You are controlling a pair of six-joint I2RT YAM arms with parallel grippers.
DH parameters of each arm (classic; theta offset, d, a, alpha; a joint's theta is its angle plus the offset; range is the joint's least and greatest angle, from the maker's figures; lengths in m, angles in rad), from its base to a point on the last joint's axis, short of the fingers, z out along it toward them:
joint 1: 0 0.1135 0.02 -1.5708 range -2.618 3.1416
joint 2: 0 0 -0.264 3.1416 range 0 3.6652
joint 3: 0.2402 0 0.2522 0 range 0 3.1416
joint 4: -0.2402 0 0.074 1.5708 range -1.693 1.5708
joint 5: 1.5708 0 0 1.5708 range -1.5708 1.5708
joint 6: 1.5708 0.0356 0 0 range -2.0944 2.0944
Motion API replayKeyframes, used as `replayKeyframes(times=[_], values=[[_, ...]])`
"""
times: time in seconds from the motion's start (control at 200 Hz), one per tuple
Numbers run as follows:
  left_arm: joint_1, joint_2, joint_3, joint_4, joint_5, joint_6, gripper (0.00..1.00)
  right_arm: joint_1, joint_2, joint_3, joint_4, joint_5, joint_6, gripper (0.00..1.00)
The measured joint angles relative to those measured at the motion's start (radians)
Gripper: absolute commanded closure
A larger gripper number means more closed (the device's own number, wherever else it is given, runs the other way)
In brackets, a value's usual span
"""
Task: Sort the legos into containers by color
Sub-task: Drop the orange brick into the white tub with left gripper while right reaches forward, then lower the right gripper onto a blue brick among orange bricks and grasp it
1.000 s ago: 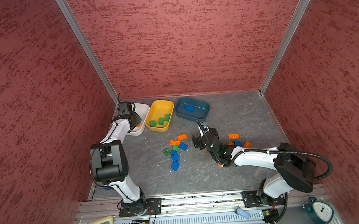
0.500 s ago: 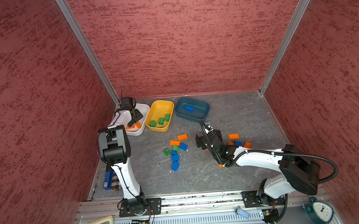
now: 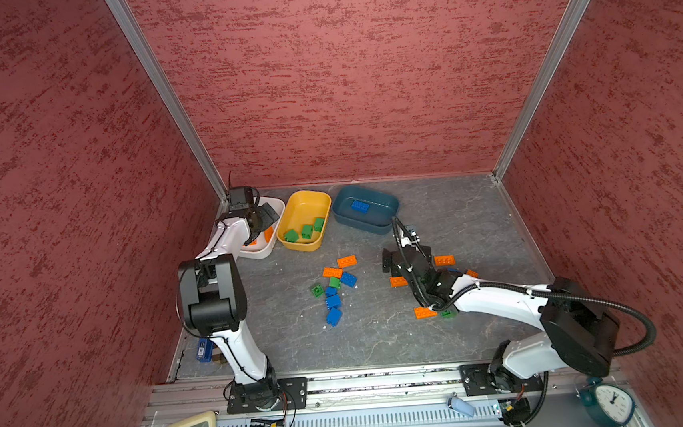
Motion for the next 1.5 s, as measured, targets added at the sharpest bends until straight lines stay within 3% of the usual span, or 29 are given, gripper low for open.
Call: replayKeyframes(times=[0.215, 0.446, 0.816, 1.047, 1.197, 1.498], values=[[-0.119, -0.183, -0.114, 0.040, 0.014, -0.048, 0.01, -0.096, -0.100, -0.069, -0.011, -0.040, 0.101, 0.01], [-0.261, -0.333, -0.200, 0.058, -0.051, -0.069, 0.01, -0.218, -0.177, -0.095, -0.088, -0.109, 0.141, 0.01], [-0.293, -0.436, -0.305, 0.052, -0.122, -0.087, 0.00, -0.416, -0.192, -0.078, -0.360, -0.301, 0.113, 0.01], [-0.293, -0.435, -0.314, 0.053, -0.131, -0.091, 0.01, -0.471, -0.153, -0.074, -0.488, -0.396, 0.121, 0.29], [-0.293, -0.433, -0.314, 0.053, -0.131, -0.095, 0.01, -0.531, -0.092, -0.070, -0.505, -0.424, 0.109, 0.33], [-0.293, -0.427, -0.317, 0.053, -0.131, -0.097, 0.01, -0.562, -0.034, -0.053, -0.497, -0.448, 0.077, 0.52]])
